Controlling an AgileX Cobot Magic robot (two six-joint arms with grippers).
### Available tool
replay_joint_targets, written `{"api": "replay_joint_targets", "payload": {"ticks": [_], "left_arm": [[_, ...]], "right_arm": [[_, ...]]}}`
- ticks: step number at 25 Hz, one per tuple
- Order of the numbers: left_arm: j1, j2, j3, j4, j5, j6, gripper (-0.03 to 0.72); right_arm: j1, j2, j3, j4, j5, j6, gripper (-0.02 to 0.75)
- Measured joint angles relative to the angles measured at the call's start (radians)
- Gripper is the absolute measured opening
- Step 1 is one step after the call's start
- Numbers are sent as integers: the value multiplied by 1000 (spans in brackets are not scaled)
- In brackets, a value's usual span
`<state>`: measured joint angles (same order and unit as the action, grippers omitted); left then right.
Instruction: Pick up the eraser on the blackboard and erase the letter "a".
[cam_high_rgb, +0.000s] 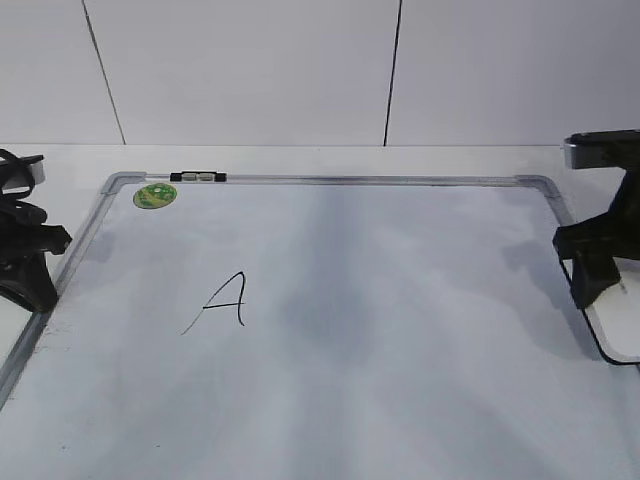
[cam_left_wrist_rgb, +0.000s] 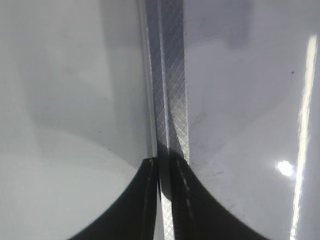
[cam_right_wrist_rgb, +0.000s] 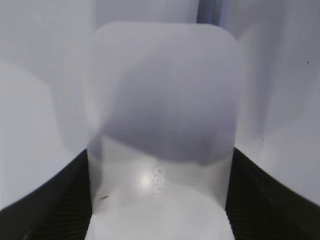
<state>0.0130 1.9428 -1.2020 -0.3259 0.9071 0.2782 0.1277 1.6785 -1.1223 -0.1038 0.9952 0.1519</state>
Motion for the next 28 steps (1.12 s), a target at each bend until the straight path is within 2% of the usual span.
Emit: {"api": "replay_joint_targets", "payload": {"ticks": [12, 14, 16, 24, 25, 28], "left_arm": [[0, 0, 0, 0, 0, 0, 52], [0, 0, 0, 0, 0, 0, 52], [0, 0, 0, 0, 0, 0, 52], [0, 0, 0, 0, 0, 0, 52], [0, 0, 0, 0, 0, 0, 52], [0, 0, 0, 0, 0, 0, 52]], "right_arm": [[-7, 0, 16, 8, -48, 4, 569], [-7, 0, 16, 8, -48, 6, 590], [-7, 0, 16, 8, -54, 6, 571], [-7, 0, 16, 10, -78, 8, 571], [-7, 3, 16, 10, -78, 8, 598], [-7, 23, 16, 10, -80, 8, 583]]}}
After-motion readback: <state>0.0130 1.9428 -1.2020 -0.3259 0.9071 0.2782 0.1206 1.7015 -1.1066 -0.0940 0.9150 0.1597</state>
